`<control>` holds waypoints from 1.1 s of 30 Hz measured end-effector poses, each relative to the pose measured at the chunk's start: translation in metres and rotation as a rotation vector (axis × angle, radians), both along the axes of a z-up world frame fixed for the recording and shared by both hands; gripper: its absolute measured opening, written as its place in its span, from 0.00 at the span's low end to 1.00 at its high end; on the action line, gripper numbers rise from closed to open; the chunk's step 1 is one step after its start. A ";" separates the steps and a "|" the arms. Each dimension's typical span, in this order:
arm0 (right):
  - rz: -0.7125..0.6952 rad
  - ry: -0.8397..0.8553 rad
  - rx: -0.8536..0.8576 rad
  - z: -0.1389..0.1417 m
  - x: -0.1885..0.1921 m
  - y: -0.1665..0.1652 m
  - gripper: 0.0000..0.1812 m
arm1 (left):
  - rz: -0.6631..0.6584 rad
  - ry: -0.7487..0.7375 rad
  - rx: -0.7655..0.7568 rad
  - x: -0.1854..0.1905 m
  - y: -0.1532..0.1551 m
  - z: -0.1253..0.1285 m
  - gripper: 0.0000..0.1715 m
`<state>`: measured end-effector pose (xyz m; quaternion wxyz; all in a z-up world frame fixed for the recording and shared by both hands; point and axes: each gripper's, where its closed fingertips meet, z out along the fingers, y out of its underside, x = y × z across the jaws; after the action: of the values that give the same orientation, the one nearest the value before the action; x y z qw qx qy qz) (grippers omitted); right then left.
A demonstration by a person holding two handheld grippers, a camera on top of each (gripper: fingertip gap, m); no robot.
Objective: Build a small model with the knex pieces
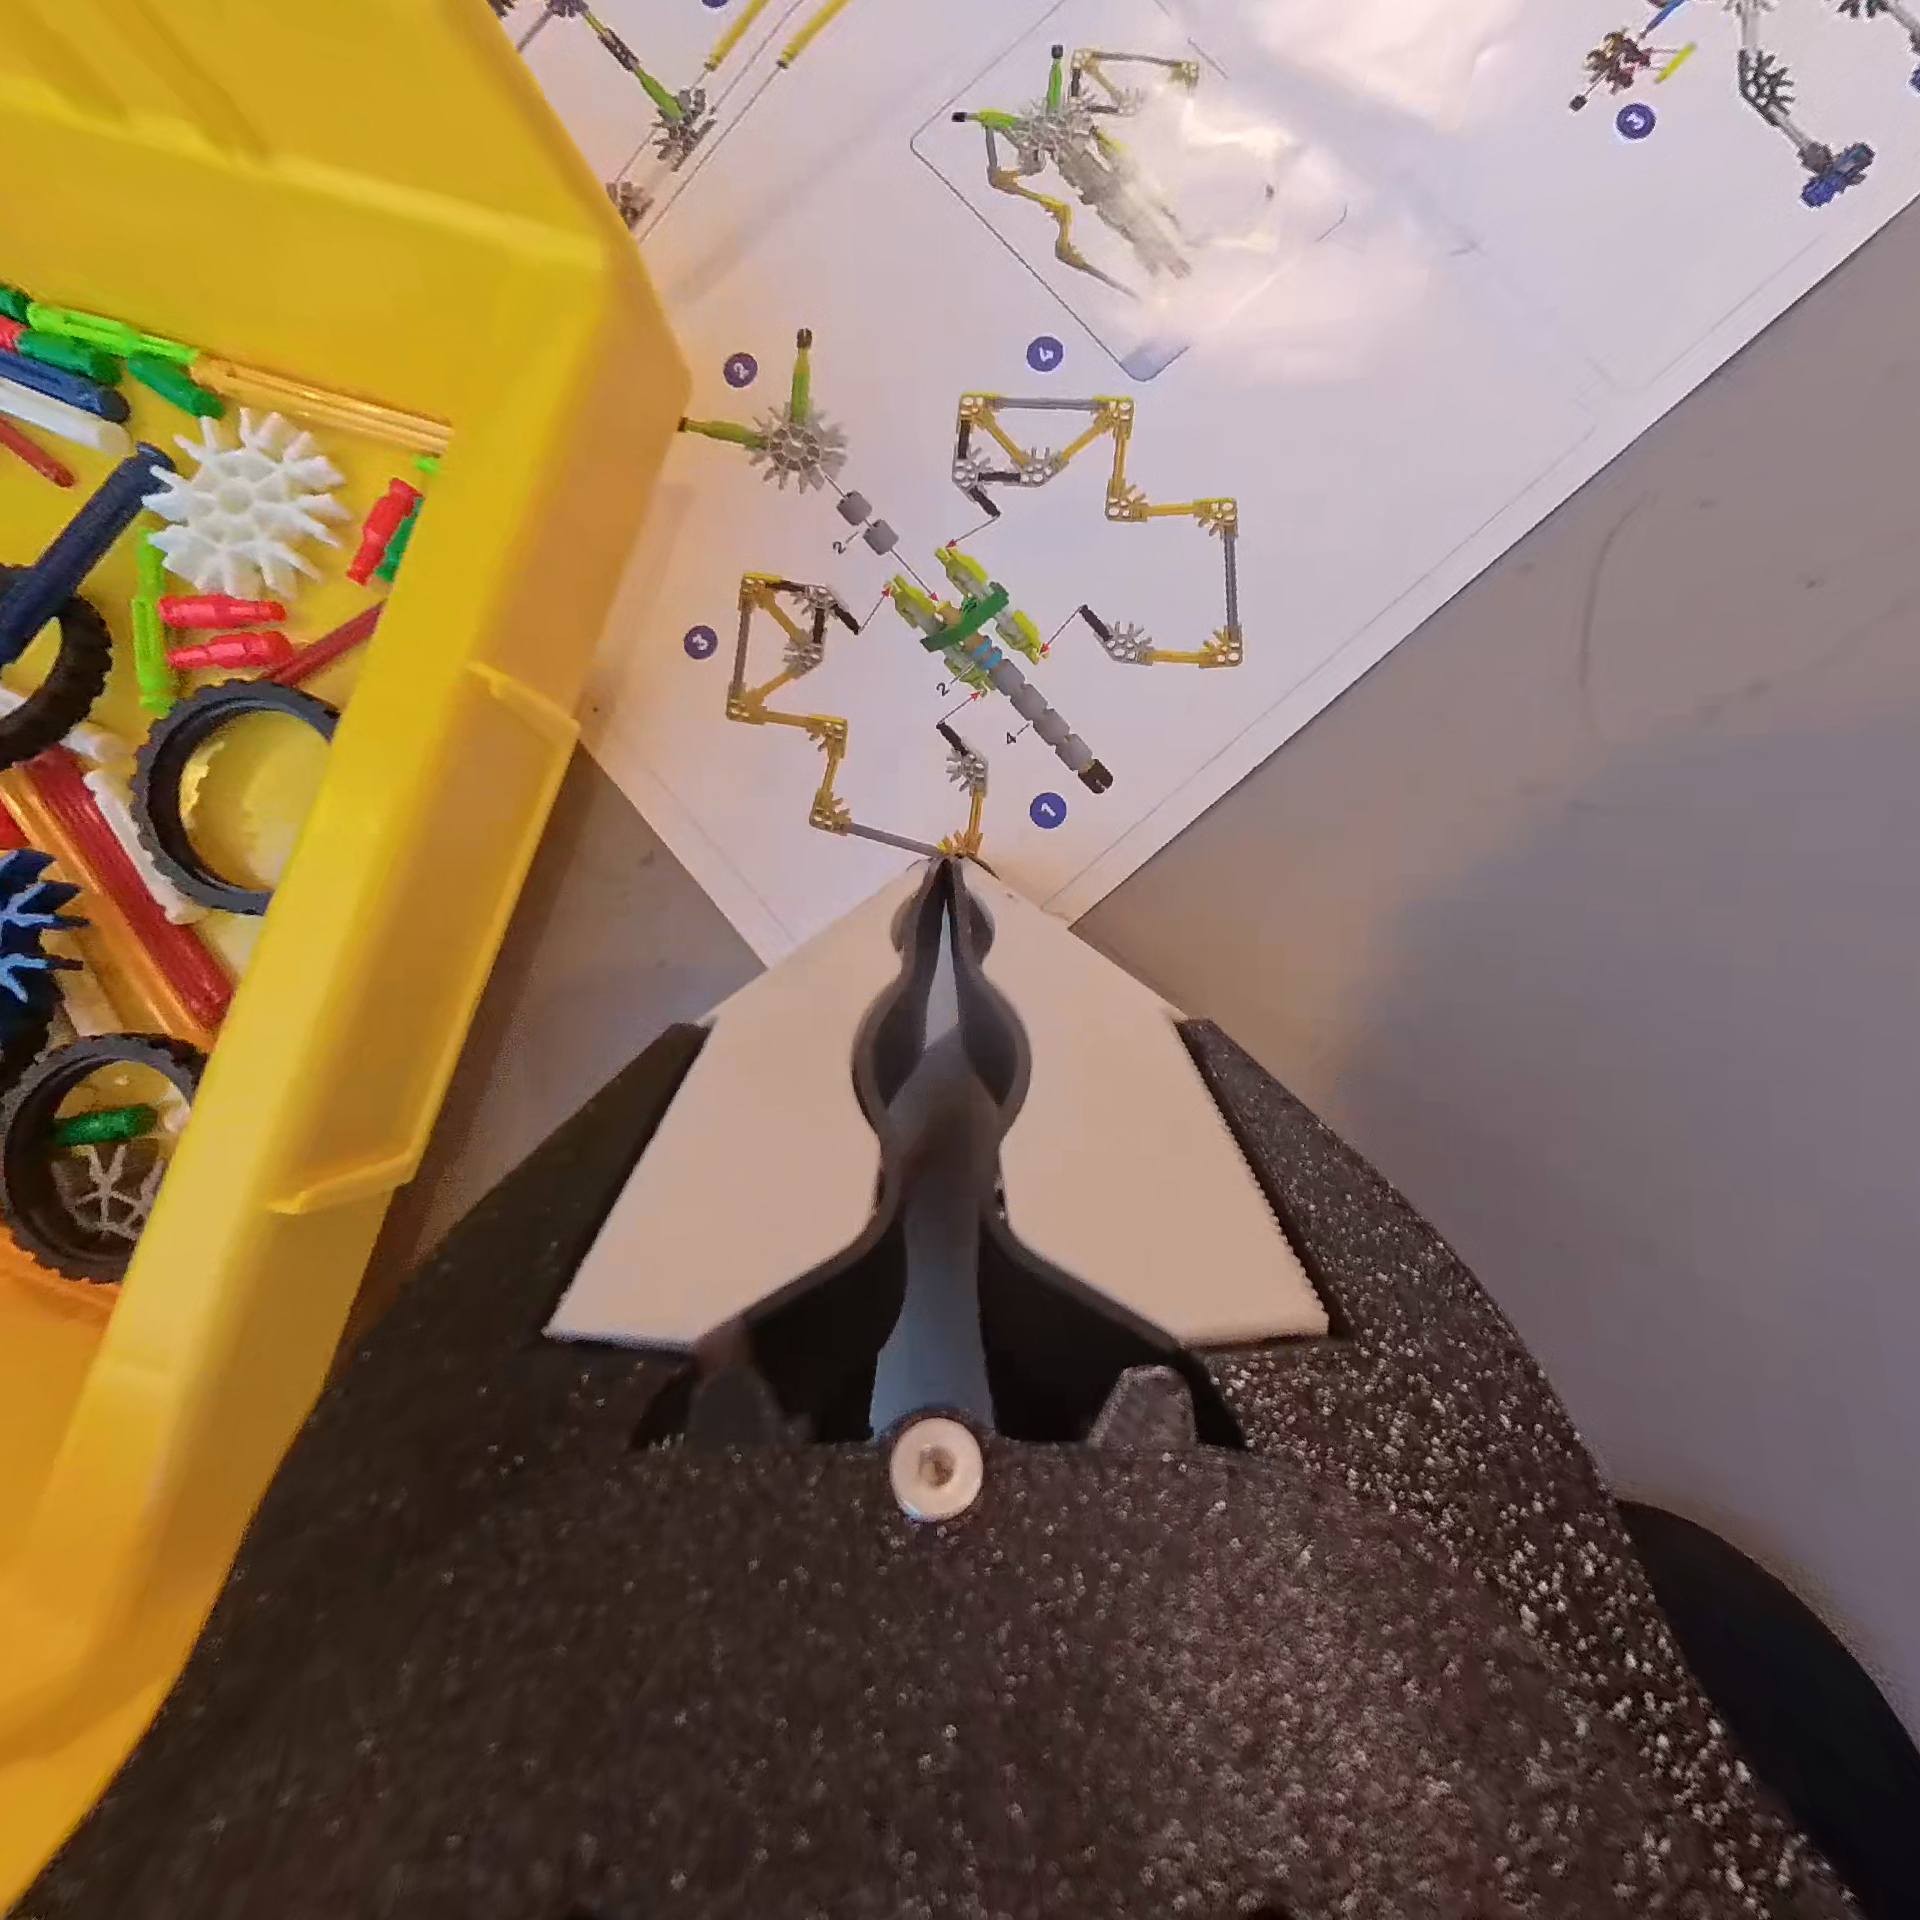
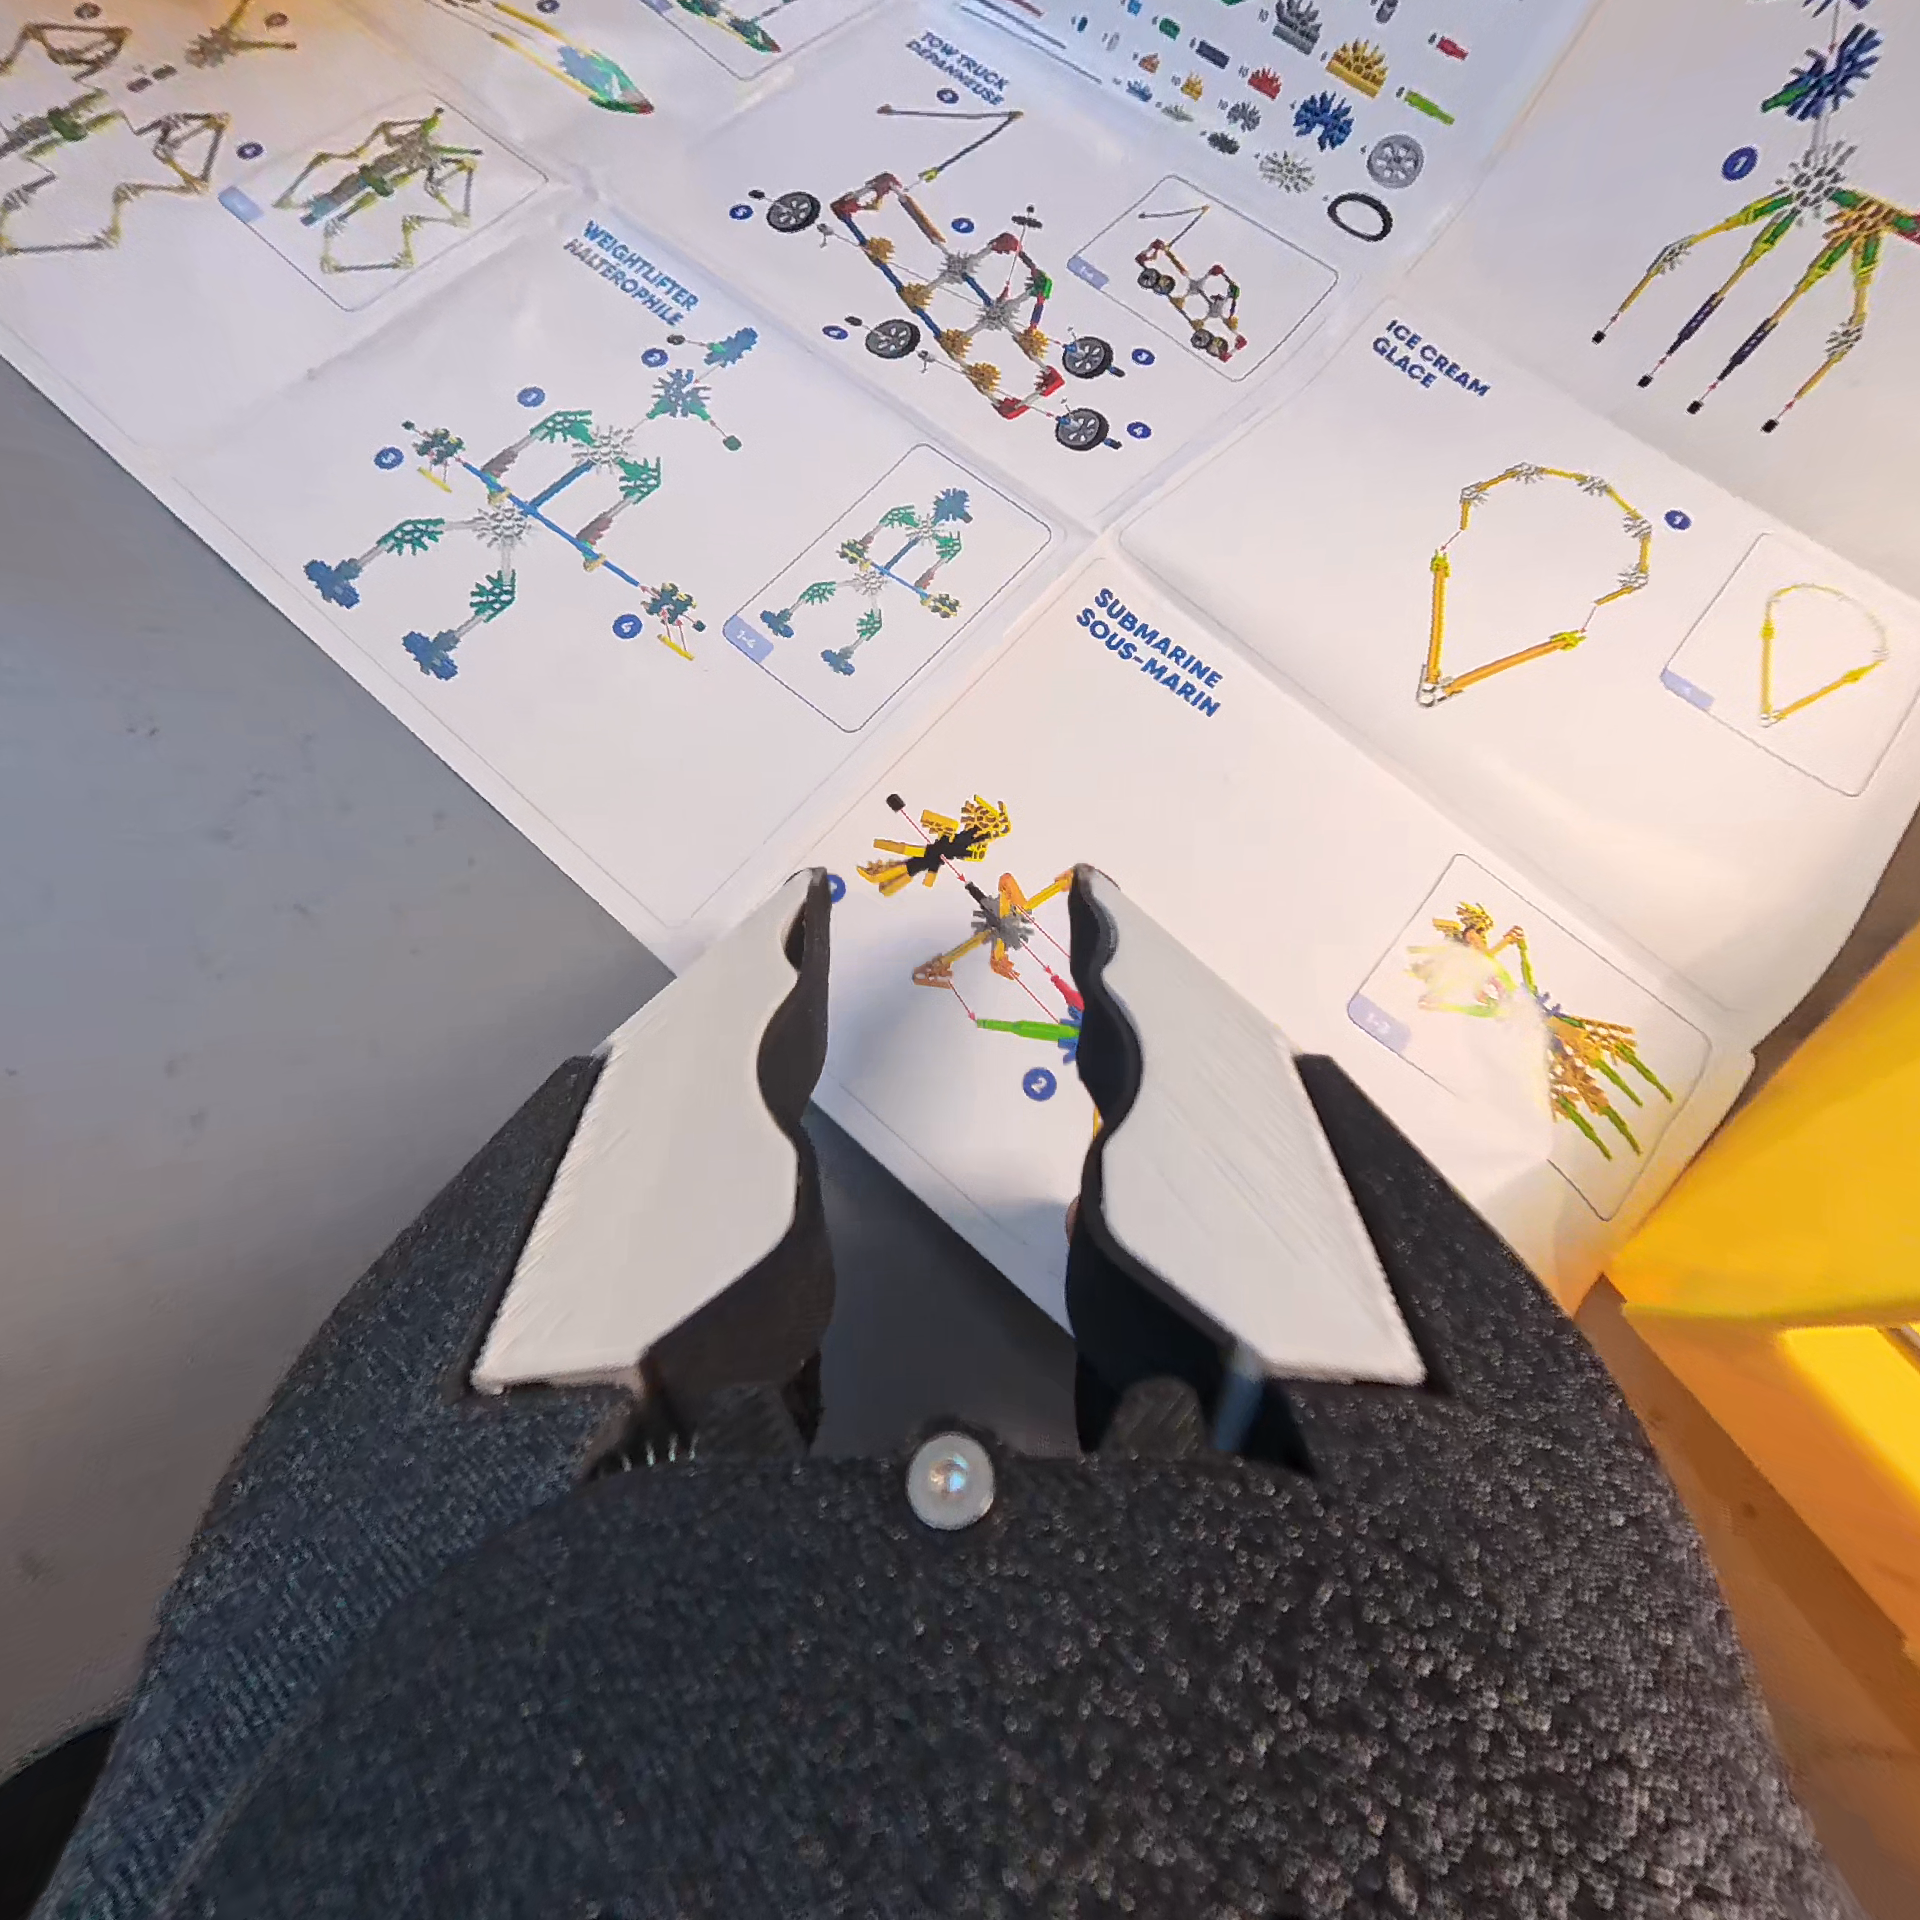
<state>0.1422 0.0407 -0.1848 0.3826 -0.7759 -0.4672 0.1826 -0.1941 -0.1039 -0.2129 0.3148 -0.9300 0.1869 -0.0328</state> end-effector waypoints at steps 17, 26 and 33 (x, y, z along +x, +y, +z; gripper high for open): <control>0.121 0.173 0.094 0.048 -0.130 0.032 0.22 | -0.021 -0.293 0.532 0.093 0.092 0.118 0.21; 0.003 0.180 0.170 0.055 -0.159 0.098 0.22 | 0.167 -0.341 0.631 0.078 0.145 0.108 0.26; -0.132 0.135 0.272 0.056 -0.118 0.145 0.26 | 0.236 -0.370 0.630 0.057 0.138 0.089 0.22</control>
<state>0.0242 0.1860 -0.1287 0.5258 -0.7319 -0.4089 0.1436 -0.1373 0.0342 -0.1239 0.6153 -0.7811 0.0197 -0.1045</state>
